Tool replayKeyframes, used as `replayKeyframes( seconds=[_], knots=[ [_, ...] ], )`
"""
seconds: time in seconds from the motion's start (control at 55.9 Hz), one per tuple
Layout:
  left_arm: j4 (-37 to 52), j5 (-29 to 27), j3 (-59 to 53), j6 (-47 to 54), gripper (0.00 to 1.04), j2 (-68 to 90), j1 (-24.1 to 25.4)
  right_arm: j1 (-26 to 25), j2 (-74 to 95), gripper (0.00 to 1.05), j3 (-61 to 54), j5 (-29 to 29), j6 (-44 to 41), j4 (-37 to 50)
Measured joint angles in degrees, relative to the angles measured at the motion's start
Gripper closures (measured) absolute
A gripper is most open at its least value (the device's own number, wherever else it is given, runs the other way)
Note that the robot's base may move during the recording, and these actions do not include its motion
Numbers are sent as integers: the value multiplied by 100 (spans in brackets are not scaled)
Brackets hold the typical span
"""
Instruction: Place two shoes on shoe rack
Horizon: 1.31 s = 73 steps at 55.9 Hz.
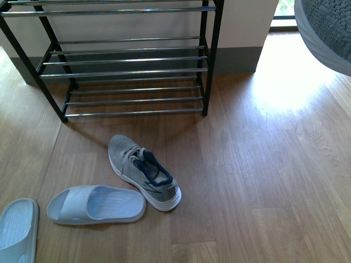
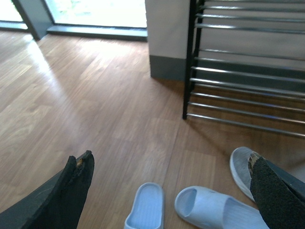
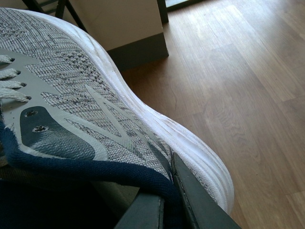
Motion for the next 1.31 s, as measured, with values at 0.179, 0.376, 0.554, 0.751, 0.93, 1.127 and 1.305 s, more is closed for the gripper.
replayKeyframes(
  seconds=[0.179,0.376,0.554,0.751,0.93,1.127,1.305],
  knots=[
    [2133,1615,737,-302,9,3670,238,0,0,103,0,0,0,0],
    [2667,1915,2352,-817,9,7200,-680,0,0,103,0,2,0,0],
    [2608,1864,3727,-1449,9,9530,-1237,0,0,103,0,2,0,0],
    [2269,1775,4830,-2164,9,11191,-1641,0,0,103,0,0,0,0],
    [1989,1582,5853,-2973,9,12378,-1753,0,0,103,0,0,0,0],
    [1915,1626,6610,-3786,9,13167,-1829,0,0,103,0,0,0,0],
    [1781,1707,7095,-4052,9,13567,-1843,0,0,103,0,0,0,0]
  ],
)
